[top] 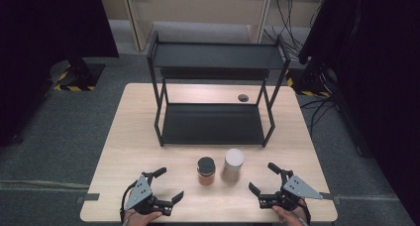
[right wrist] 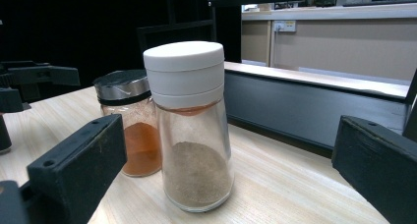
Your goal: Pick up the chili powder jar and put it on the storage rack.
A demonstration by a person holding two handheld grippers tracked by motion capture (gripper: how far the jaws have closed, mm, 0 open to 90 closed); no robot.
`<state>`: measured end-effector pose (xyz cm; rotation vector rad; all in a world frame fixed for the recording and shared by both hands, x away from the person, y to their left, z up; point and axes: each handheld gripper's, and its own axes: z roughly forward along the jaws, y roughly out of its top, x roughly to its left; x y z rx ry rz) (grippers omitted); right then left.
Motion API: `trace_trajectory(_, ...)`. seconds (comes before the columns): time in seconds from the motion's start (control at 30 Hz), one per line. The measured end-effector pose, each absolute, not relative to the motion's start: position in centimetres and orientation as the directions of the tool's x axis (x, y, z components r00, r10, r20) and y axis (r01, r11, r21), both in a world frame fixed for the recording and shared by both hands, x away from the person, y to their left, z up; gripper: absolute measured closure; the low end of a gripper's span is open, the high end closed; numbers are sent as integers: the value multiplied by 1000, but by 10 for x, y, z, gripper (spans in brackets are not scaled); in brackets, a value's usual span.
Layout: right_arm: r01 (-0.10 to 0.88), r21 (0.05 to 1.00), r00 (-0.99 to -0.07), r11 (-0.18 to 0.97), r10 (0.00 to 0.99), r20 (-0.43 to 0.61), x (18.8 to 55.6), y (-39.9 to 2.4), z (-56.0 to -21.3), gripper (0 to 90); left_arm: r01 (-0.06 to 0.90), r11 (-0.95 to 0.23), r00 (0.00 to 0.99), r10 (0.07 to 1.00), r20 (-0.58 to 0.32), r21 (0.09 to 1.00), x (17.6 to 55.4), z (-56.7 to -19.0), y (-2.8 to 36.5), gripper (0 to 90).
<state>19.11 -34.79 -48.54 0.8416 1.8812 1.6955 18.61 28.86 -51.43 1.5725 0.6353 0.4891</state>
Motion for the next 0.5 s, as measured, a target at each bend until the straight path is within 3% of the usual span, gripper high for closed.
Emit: trace_trajectory(0.5, 131, 990, -699, 43, 712, 62, 190, -347, -486, 4, 108, -40, 747, 663, -54, 993, 184, -515, 290, 10)
